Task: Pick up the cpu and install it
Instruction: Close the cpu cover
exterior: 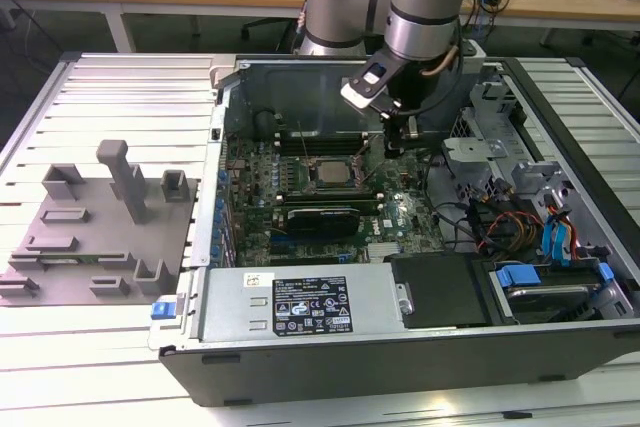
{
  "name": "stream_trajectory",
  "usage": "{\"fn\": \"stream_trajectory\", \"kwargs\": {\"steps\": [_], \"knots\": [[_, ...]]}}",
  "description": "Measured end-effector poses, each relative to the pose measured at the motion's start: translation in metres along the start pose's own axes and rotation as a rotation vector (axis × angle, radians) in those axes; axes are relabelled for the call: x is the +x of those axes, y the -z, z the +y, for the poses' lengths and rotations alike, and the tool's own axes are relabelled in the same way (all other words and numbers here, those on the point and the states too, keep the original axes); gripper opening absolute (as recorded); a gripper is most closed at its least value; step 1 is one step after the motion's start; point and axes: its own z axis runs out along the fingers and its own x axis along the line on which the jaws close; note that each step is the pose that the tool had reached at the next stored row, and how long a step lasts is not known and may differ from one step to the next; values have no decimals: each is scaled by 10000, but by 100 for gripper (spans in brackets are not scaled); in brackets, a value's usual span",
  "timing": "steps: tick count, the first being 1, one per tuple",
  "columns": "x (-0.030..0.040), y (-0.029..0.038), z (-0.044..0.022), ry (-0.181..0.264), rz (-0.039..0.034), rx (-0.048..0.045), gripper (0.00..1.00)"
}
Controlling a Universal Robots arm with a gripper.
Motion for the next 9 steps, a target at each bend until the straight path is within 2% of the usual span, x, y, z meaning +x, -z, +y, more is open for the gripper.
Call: {"fn": "stream_trajectory", "kwargs": {"steps": [3, 7, 9], "knots": [[16, 3, -193, 0, -3, -31, 11], [25, 5, -303, 0, -5, -57, 11], [27, 5, -323, 0, -6, -59, 11]]}}
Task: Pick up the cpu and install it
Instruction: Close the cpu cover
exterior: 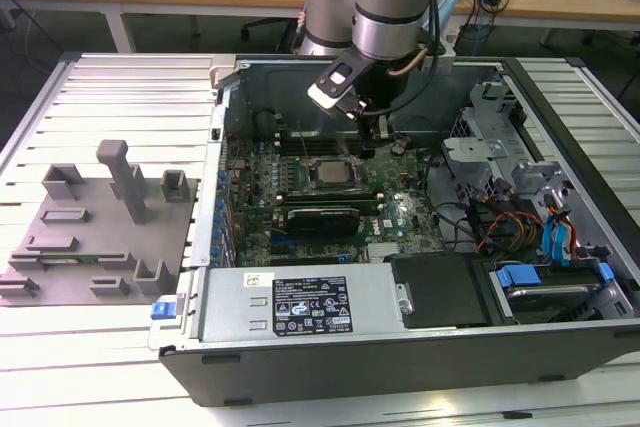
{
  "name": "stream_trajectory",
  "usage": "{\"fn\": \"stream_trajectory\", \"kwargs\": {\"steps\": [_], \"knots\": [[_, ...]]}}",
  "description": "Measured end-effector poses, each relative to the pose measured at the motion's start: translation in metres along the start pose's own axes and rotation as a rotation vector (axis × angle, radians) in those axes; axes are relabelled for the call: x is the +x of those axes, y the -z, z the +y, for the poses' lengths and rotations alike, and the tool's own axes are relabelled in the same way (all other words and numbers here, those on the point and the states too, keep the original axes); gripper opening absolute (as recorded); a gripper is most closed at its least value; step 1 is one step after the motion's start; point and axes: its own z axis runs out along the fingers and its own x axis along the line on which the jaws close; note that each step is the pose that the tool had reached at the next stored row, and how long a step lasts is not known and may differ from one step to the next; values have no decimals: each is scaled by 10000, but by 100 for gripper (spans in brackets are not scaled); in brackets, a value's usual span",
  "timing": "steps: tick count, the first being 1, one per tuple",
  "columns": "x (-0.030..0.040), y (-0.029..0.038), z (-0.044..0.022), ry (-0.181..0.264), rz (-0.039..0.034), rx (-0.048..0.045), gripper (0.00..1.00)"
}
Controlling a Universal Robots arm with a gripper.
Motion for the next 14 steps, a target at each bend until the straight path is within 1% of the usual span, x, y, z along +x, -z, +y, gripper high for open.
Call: {"fn": "stream_trajectory", "kwargs": {"steps": [2, 4, 5, 6, 8, 10, 14], "knots": [[0, 0, -1, 1, 1, 0, 11], [2, 0, -20, -2, 0, -9, 11], [6, 1, -69, 0, -2, -33, 11], [11, 0, -131, -2, -4, -60, 11], [17, -6, -192, -2, -4, -71, 11], [19, -36, -218, -1, -8, -72, 11], [22, -65, -250, -1, -32, -70, 11]]}}
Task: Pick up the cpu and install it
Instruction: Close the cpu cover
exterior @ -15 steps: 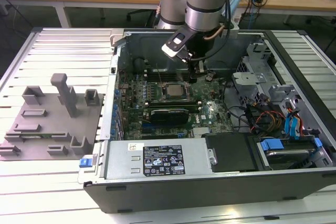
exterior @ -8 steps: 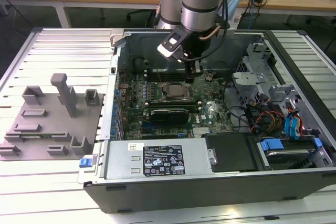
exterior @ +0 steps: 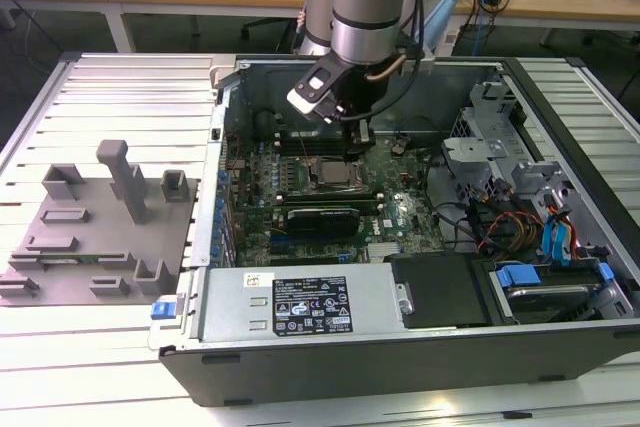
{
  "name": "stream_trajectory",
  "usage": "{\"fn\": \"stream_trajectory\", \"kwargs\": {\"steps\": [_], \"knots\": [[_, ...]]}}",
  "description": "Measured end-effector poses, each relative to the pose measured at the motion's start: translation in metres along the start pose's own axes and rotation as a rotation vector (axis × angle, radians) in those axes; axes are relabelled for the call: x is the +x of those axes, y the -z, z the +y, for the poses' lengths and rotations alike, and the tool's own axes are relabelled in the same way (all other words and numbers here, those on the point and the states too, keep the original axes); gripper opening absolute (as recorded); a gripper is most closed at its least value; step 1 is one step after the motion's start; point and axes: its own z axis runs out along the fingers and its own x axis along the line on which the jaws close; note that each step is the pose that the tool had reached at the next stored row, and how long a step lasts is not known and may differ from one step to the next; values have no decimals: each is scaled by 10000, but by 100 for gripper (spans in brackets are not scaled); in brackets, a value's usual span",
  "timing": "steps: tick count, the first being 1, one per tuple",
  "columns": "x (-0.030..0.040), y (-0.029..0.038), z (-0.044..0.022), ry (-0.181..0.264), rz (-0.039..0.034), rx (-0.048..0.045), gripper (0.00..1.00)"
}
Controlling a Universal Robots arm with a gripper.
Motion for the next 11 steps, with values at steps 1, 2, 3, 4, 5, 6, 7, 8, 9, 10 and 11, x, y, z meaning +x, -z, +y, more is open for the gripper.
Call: {"fn": "stream_trajectory", "kwargs": {"steps": [1, 2, 3, 4, 5, 6, 7, 8, 9, 10, 11], "knots": [[1, -10, -13, -4, -21, 3, 11], [2, -21, -21, -15, -44, 5, 11], [3, -30, -26, -26, -57, 8, 11], [2, -40, -32, -39, -66, 10, 11], [-1, -44, -34, -44, -69, 10, 11], [-7, -51, -39, -54, -70, 9, 11], [-12, -54, -42, -59, -70, 10, 11], [-21, -58, -49, -68, -71, 10, 11], [-21, -60, -50, -71, -69, 9, 11], [-22, -59, -51, -70, -71, 10, 11], [-22, -59, -51, -70, -71, 11, 11]]}}
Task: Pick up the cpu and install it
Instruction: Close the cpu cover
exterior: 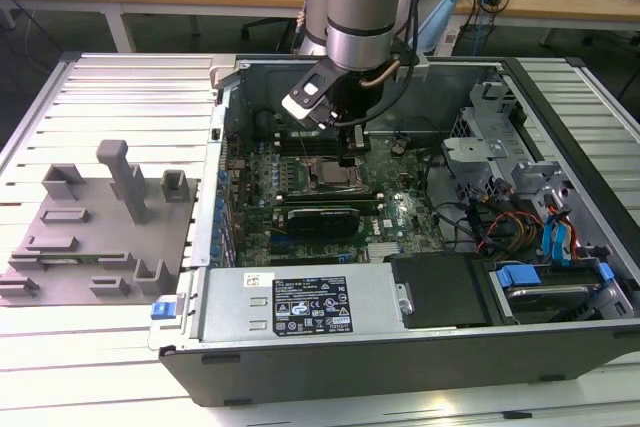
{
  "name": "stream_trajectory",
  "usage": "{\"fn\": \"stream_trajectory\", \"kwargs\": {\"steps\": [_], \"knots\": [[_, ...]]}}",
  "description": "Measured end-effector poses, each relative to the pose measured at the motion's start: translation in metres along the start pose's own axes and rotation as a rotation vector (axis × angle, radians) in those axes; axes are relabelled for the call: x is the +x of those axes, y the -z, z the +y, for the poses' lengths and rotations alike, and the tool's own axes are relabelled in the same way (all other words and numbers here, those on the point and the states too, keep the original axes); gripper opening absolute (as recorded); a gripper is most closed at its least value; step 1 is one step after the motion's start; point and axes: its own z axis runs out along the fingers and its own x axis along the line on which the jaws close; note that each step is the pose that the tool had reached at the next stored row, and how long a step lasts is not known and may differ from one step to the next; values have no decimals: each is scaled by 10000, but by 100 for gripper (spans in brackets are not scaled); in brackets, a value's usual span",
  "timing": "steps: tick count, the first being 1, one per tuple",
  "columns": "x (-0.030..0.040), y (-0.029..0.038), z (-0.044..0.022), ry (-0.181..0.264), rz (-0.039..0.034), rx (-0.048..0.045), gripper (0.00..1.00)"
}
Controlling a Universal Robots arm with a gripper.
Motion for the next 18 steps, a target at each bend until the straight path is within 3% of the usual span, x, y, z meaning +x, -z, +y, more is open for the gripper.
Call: {"fn": "stream_trajectory", "kwargs": {"steps": [4, 18], "knots": [[0, 0, 0, 218, 6, -6, 11], [0, -5, 0, 3377, 52, -84, 11]]}}
